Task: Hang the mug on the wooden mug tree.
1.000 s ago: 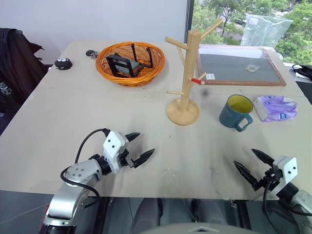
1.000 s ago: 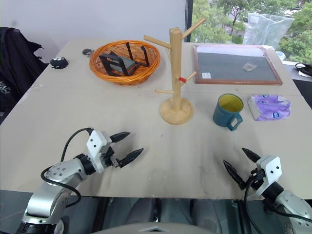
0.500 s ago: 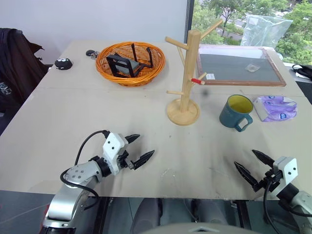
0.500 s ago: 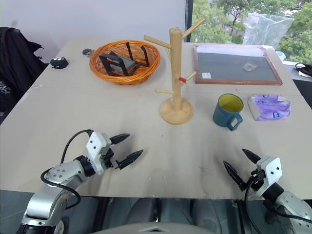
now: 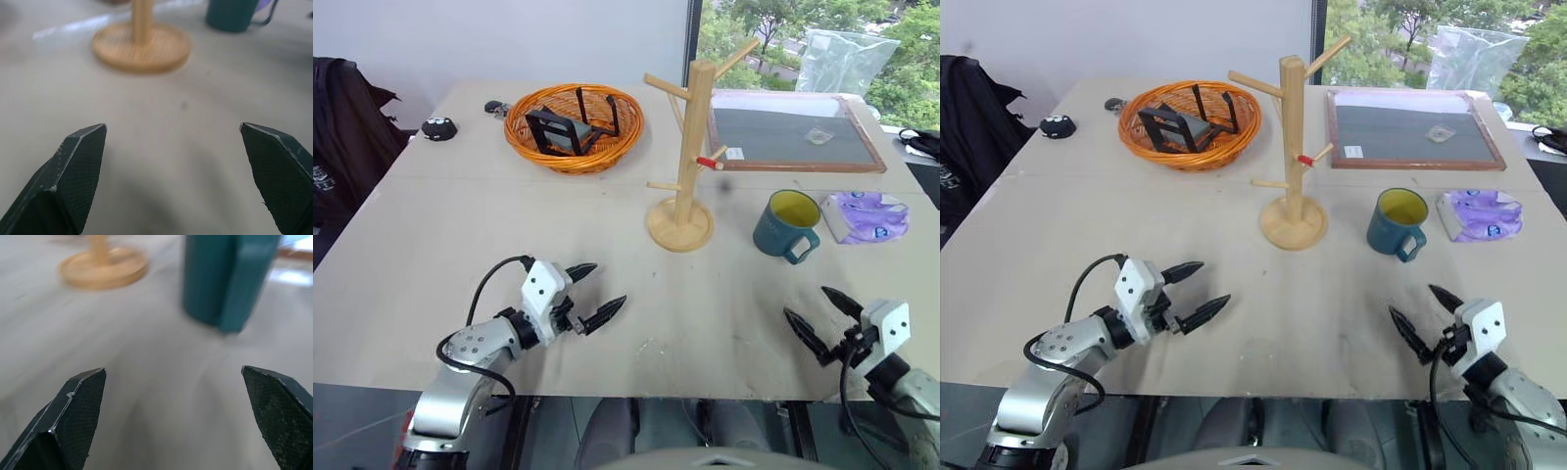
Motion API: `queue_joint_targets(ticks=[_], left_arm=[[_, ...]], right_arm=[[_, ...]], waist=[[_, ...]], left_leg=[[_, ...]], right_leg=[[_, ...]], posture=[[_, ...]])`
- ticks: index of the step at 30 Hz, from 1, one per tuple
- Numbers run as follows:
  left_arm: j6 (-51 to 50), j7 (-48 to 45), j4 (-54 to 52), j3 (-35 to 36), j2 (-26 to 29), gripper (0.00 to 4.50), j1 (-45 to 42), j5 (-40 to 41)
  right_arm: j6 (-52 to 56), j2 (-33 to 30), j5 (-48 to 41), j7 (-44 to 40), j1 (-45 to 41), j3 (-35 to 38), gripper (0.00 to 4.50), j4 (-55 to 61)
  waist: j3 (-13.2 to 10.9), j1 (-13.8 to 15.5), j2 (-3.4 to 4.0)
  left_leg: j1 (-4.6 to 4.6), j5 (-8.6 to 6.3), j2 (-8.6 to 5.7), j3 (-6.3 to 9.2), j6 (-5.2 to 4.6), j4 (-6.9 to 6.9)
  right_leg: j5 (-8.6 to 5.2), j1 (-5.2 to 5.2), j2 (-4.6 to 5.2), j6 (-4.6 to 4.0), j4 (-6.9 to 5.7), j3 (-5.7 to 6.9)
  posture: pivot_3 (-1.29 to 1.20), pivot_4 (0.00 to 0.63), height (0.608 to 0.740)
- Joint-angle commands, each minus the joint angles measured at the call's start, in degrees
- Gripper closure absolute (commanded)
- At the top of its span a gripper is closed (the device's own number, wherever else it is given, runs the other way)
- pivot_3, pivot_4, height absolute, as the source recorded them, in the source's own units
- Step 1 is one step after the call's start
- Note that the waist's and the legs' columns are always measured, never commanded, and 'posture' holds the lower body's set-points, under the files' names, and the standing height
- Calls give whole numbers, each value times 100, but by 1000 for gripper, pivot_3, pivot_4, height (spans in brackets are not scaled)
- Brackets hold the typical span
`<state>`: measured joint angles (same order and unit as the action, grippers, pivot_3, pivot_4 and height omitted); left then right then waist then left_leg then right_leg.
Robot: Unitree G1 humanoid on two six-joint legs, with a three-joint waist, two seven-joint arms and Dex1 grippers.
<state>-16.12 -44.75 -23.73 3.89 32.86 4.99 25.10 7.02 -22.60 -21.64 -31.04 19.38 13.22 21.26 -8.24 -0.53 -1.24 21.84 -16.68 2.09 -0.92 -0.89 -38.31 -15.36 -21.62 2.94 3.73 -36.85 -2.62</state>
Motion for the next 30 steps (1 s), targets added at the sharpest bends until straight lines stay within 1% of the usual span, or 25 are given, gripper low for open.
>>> queue_joint_targets(ticks=[1, 3, 6, 10, 12, 17, 20, 25, 28, 30], left_arm=[[-199, -121, -499, -36, 93, 0, -345, 333], [-535, -200, -724, -81, 194, 0, -645, 623], [-971, -396, -996, -99, 488, 0, -937, 956], [-1194, -633, -1182, -137, 945, 0, -1212, 994], [-1258, -712, -1197, -118, 1068, 0, -1424, 1049], [-1356, -727, -1197, -222, 1063, 0, -1924, 1101], [-1340, -683, -1185, -292, 1003, 0, -2096, 1067], [-1359, -635, -994, -333, 860, 0, -2319, 1082], [-1327, -666, -983, -373, 836, 0, -2357, 1060], [-1293, -669, -972, -392, 809, 0, -2378, 1046]], right_arm=[[558, 330, 530, 1081, -405, -200, 24, 398], [846, 636, 921, 1712, -773, -387, 24, 428], [1250, 999, 1340, 2460, -1144, -429, 24, 336], [1627, 1288, 1538, 2980, -1387, -299, 24, 325], [1741, 1359, 1581, 3111, -1435, -242, 24, 364], [1898, 1454, 1616, 3370, -1571, -42, 24, 387], [1844, 1381, 1726, 3359, -1686, -75, 24, 282], [1859, 1471, 1820, 3549, -2270, -81, 24, -374], [1843, 1576, 1842, 3723, -2493, -24, 24, -687], [1773, 1633, 1870, 3828, -2597, 14, 24, -844]], waist=[[0, 1, 0], [-1, -1, 3], [-2, -3, 3], [-4, -4, 5], [-5, -4, 7], [-5, -20, 7], [-6, -29, 7], [-5, -36, 7], [-5, -32, 7], [-6, -32, 7]], left_leg=[[0, 0, -1, -1, 0, 1], [6, 1, -1, 3, 2, 1], [11, 2, -4, 2, 4, 1], [14, 4, -5, 0, 6, 2], [14, 4, -5, 1, 6, 2], [14, 3, -6, 0, 5, 1], [16, 3, -6, -2, 5, 3], [13, 3, -5, -4, 4, 1], [15, 4, -5, -3, 6, 3], [19, 14, -5, -3, 24, 5]], right_leg=[[0, 0, 0, 0, 0, -1], [0, -6, -2, 0, 1, 2], [0, -9, 0, 0, 1, 1], [0, -13, 1, 1, 3, 0], [0, -15, -1, 0, 2, 1], [0, -14, -1, 1, 2, -1], [0, -18, -3, 1, 2, -3], [1, -18, -5, 2, 0, -5], [0, -20, -6, 1, 1, -5], [1, -21, -5, 1, 4, -4]], posture=[[0, 150, 737], [0, 150, 737], [0, 150, 737], [0, 150, 737], [0, 150, 737], [0, 150, 737], [0, 150, 737], [0, 150, 737], [0, 150, 737], [0, 150, 737]])
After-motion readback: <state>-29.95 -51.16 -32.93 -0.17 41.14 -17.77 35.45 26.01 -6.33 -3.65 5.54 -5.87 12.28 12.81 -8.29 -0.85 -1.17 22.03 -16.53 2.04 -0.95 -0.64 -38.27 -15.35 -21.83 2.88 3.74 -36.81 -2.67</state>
